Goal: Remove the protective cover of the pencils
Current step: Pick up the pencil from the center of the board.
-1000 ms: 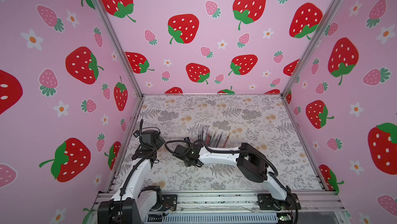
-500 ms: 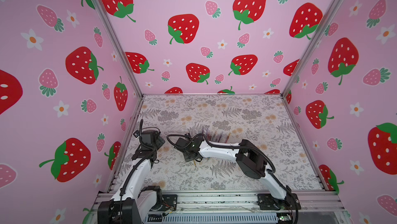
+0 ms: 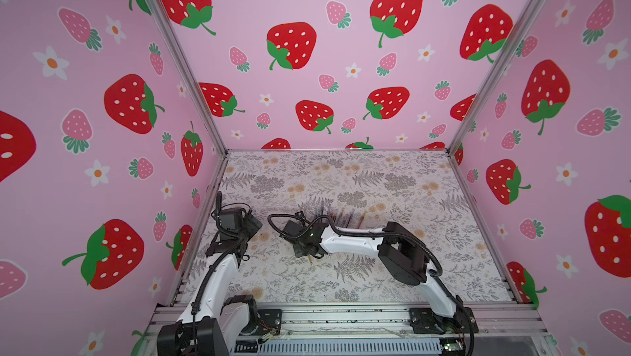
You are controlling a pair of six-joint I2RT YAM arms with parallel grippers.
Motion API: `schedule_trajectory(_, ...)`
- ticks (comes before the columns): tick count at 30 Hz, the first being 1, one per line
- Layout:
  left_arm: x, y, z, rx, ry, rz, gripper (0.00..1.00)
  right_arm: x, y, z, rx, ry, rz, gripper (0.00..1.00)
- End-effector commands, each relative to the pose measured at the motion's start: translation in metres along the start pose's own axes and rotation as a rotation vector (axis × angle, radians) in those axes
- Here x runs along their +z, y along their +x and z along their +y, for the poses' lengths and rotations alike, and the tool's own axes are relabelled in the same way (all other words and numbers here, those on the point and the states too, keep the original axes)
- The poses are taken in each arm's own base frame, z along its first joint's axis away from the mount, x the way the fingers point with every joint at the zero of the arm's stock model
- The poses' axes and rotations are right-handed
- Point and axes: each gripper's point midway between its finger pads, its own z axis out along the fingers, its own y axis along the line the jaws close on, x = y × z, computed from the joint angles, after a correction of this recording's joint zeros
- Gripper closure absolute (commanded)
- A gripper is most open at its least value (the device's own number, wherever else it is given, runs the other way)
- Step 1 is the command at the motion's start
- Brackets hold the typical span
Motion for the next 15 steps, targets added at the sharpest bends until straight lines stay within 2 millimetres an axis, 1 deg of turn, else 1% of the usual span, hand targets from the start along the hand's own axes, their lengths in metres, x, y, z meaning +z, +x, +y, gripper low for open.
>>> schedule_trajectory(1,-0.018,0.0,-0.019,-0.007,0.106,0.028,0.09,-0.001,-0.001,-0.003,-0.021,0.001,-0.055,0.98)
schedule_trajectory(3,-0.025,0.005,-0.026,0.0,0.161,0.041,0.1,-0.006,-0.005,0.001,-0.032,-0.02,-0.088,1.0)
schedule_trajectory(7,-0.038,0.014,-0.047,0.01,0.33,0.047,0.09,-0.017,-0.009,0.007,-0.044,-0.068,-0.139,1.0)
schedule_trajectory(11,-0.051,0.015,-0.055,0.017,0.403,0.025,0.06,-0.026,-0.01,0.002,-0.041,-0.086,-0.188,1.0)
schedule_trajectory(14,-0.059,0.018,-0.06,0.022,0.442,0.043,0.06,-0.034,-0.011,-0.005,-0.031,-0.098,-0.229,1.0)
schedule_trajectory(15,-0.061,0.021,-0.063,0.028,0.455,0.058,0.08,-0.041,-0.002,0.007,-0.053,-0.124,-0.24,1.0)
